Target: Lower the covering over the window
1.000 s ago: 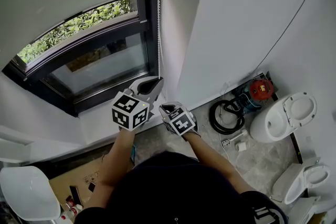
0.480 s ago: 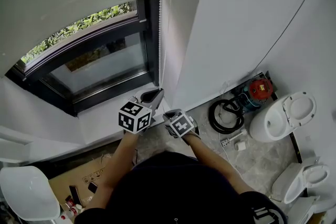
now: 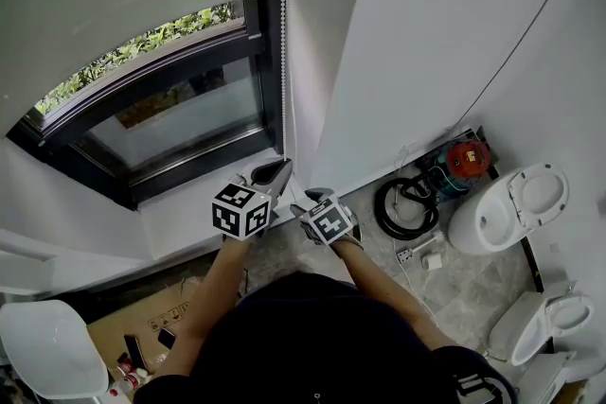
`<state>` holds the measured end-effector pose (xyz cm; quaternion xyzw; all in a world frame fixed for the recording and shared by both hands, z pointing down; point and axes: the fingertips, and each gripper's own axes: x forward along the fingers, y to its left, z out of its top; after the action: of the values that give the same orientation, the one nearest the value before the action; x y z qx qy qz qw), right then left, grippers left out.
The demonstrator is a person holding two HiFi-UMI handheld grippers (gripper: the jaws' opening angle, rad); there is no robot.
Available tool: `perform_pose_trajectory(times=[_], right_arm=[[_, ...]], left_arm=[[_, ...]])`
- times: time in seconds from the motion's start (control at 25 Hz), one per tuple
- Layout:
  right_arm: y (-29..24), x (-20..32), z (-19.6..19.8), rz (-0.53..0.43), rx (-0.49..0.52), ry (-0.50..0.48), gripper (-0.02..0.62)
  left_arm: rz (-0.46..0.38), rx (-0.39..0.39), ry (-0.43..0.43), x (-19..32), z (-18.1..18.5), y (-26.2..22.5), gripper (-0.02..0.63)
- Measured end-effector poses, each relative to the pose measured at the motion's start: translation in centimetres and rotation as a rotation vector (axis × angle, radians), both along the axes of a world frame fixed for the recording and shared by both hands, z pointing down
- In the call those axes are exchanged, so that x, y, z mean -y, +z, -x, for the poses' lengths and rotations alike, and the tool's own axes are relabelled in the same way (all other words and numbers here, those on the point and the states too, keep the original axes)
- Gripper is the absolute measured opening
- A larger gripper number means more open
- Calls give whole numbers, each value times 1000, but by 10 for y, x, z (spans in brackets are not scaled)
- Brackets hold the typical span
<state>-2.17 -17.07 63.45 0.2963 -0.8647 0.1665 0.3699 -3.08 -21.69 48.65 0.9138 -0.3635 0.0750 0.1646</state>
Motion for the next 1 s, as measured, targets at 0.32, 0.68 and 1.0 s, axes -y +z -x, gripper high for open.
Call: perform_pose_trajectory(times=[0.32,0.68,1.0], right_arm=[[-121,40,-6,-268,190,131,170],[-254,44,11,-451,431,118,170],[-289,55,29,-504,470,66,120]], left_arm=[[-6,1,-35,5,11,1,14],[-6,-16,-46,4,15,2,14],[-12,-21,-29,-5,7,1,14]])
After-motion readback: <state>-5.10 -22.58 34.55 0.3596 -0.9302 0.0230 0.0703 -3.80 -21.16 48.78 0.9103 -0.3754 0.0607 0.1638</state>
